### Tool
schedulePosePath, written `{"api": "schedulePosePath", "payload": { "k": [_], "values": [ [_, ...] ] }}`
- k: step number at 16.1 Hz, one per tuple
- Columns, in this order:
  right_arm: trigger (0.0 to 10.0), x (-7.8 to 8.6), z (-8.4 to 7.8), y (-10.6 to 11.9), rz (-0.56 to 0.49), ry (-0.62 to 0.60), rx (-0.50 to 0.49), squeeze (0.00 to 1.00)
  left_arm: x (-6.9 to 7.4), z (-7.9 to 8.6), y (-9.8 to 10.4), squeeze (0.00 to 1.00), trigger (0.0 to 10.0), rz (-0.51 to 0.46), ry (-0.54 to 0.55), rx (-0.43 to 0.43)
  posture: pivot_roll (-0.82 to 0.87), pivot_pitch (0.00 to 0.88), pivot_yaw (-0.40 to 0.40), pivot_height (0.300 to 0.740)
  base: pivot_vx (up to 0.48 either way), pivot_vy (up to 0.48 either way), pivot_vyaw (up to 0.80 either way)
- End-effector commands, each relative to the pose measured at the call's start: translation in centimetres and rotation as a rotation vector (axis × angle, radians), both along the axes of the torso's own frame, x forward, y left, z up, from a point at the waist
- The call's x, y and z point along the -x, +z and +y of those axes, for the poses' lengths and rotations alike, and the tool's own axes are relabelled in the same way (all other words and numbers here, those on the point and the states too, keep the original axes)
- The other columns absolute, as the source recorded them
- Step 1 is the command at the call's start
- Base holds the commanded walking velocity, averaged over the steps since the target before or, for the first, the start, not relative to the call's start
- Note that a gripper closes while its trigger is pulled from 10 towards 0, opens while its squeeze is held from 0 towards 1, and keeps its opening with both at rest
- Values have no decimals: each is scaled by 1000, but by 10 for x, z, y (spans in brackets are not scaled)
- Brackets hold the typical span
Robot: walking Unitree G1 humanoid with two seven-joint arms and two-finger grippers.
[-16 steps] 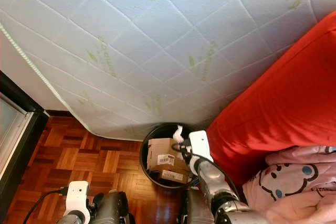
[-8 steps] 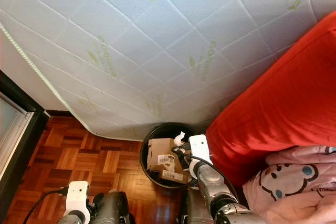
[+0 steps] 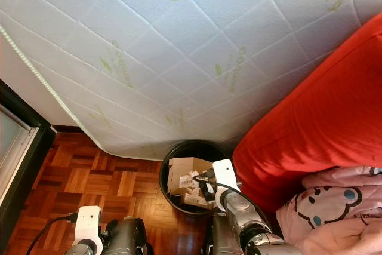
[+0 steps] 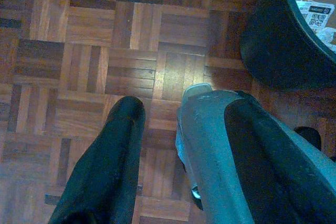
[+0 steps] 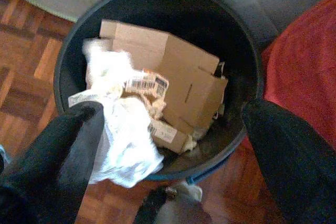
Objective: Clean up the room
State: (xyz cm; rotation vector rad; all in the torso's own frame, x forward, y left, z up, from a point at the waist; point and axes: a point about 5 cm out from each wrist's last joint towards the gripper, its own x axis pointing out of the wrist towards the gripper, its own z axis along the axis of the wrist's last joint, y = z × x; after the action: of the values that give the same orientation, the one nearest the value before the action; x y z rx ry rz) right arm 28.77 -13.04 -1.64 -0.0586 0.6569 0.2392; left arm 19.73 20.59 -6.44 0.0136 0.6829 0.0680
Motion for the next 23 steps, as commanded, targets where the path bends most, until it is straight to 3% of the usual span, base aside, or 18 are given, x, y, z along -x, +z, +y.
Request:
{"api": "schedulePosePath", "payload": {
  "k": [1, 6, 7, 8, 9, 10, 11, 13, 14, 16, 19, 20, 21, 22, 23],
  "values": [
    [10000, 3, 1, -2, -12, -28, -47, 0, 42, -4, -24, 0, 10000, 182, -5, 22, 88, 217, -37, 638, 0, 0, 0],
    [10000, 5, 0, -5, 24, -11, -9, 0, 39, -6, -23, 0, 10000, 177, -9, 19, 86, 214, -36, 638, 0, 0, 0],
    [10000, 5, 0, -5, 28, -12, -12, 808, 38, -7, -23, 0, 10000, 175, -11, 19, 86, 214, -36, 638, 0, 0, 0],
    [10000, 6, 1, -6, 43, -13, -21, 937, 36, -8, -23, 0, 10000, 172, -13, 19, 84, 213, -36, 638, 0, 0, 0],
    [10000, 6, 1, -6, 43, -9, -12, 1000, 35, -9, -22, 0, 10000, 170, -14, 19, 84, 213, -36, 638, 0, 0, 0],
    [10000, 6, 1, -6, 36, -14, -14, 1000, 34, -9, -22, 0, 10000, 169, -15, 18, 84, 213, -36, 638, 0, 0, 0],
    [10000, -7, 1, 9, -85, -61, -75, 0, 30, -12, -21, 0, 10000, 161, -19, 16, 88, 214, -36, 638, 0, 0, 0],
    [10000, -10, 1, 11, -89, -54, -42, 0, 28, -12, -20, 0, 10000, 158, -21, 17, 83, 213, -34, 638, 0, 0, 0],
    [10000, 0, -3, -1, 17, -4, 85, 0, 29, -12, -20, 0, 10000, 157, -22, 17, 83, 213, -34, 638, 0, 0, 0],
    [10000, 3, -4, -4, 37, -56, 30, 0, 31, -11, -21, 0, 10000, 157, -21, 16, 89, 216, -34, 638, 0, 0, 0],
    [10000, -19, -1, 20, -132, -76, -3, 0, 36, -7, -22, 0, 10000, 161, -18, 13, 84, 211, -35, 638, 0, 0, 0],
    [10000, -19, 0, 19, -117, -81, -21, 0, 36, -6, -22, 0, 10000, 162, -18, 12, 84, 211, -35, 638, 0, 0, 0],
    [10000, -9, 6, 9, -23, -18, -5, 0, 36, -6, -22, 0, 10000, 163, -17, 13, 82, 208, -37, 638, 0, 0, 0],
    [10000, -6, 7, 5, -11, 15, 29, 0, 36, -6, -22, 0, 10000, 164, -17, 13, 82, 207, -38, 638, 0, 0, 0],
    [10000, -9, 6, 10, -64, -25, -10, 0, 35, -7, -22, 0, 10000, 163, -18, 14, 84, 206, -39, 638, 0, 0, 0]
  ]
}}
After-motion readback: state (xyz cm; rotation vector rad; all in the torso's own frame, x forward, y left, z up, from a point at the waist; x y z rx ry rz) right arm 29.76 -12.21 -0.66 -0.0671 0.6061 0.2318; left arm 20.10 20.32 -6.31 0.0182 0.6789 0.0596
